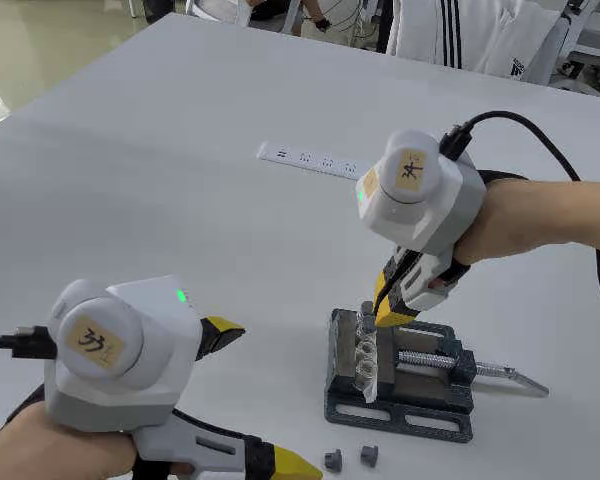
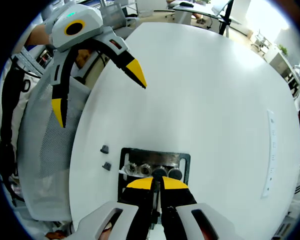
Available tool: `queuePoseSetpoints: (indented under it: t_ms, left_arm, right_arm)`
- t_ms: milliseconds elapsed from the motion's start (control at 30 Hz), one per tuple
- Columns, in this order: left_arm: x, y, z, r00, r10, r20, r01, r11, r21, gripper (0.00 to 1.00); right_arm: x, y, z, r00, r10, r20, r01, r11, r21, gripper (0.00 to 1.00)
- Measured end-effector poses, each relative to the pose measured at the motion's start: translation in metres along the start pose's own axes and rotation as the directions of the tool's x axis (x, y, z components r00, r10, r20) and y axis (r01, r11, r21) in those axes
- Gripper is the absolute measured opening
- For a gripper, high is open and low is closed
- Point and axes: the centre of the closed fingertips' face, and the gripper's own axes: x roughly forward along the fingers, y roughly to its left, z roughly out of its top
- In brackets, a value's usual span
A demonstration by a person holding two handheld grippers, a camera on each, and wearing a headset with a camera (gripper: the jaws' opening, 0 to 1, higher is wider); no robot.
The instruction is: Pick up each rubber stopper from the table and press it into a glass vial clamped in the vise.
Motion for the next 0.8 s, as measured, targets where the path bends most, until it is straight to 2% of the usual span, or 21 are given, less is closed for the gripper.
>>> queuePoseSetpoints:
  t_ms: [467, 800]
  left_arm:
    - [0.0001, 0.0029, -0.0023, 1.0, 0.004, -0.002, -0.004, 1.0, -0.009, 0.93]
    - [0.0027, 0.0018, -0.0029, 1.0, 0.001, -0.008, -0.001, 1.0, -0.006, 0.92]
  right_arm:
    - [0.0087, -0.0031, -0.0002, 0.9998, 0.019, -0.007, -0.019, 1.0, 0.015, 0.0]
    - [0.0084, -0.004, -0.0008, 0.9997, 0.023, -0.004, -0.023, 0.999, 0.023, 0.0]
